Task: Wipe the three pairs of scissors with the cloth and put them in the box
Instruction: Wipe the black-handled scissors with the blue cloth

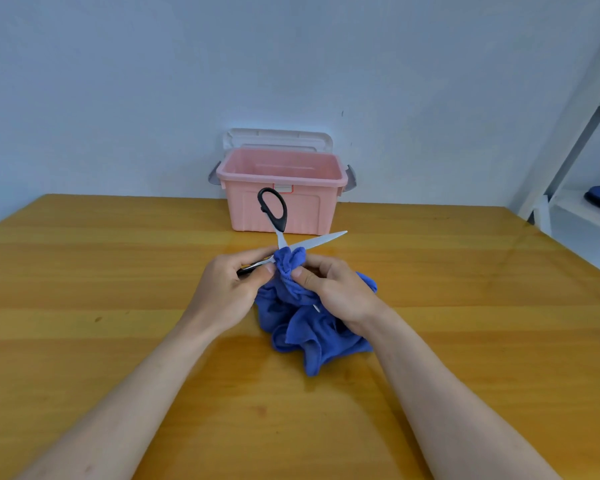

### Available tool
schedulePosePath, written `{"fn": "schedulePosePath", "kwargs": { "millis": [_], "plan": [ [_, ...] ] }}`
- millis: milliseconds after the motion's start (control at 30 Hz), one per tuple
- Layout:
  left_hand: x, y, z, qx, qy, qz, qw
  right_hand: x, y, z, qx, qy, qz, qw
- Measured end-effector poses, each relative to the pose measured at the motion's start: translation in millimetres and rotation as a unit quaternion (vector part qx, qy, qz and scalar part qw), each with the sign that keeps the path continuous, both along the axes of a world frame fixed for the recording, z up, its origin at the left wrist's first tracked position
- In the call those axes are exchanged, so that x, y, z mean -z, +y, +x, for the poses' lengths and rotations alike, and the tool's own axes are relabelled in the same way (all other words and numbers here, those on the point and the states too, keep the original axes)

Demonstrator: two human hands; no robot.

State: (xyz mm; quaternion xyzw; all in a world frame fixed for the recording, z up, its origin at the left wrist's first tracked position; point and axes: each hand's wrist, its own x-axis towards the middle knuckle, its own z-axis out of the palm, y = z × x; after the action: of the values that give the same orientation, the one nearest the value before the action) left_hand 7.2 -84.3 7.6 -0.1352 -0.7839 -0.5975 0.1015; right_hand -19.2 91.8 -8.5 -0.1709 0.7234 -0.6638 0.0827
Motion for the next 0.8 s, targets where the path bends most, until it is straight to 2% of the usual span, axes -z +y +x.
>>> {"fn": "schedulePosePath", "kwargs": {
  "millis": [267,333,467,567,800],
  "plan": [
    [12,-7,-13,-0.079,-0.011,0.010,0.997,4,6,-1,-0.015,-0.016,0.052,0.998],
    [17,-7,-16,-0.067,-0.021,0.009,0.997,7,2,-1,-0.011,-0.026,0.038,0.999],
    [12,3,-6,-0.002,0.002,-0.019,1.000,6,-12,0,0.023,-0.057,-0.048,0.997],
    [10,5,-4,0.007,0.009,-0.014,1.000,5,-17,1,0.045,-0.060,-0.093,0.993],
    [7,4,-1,-0.023,0.029,0.016,0.999,2,-15,2,0.047,-0.038,-0.075,0.995]
  ]
}}
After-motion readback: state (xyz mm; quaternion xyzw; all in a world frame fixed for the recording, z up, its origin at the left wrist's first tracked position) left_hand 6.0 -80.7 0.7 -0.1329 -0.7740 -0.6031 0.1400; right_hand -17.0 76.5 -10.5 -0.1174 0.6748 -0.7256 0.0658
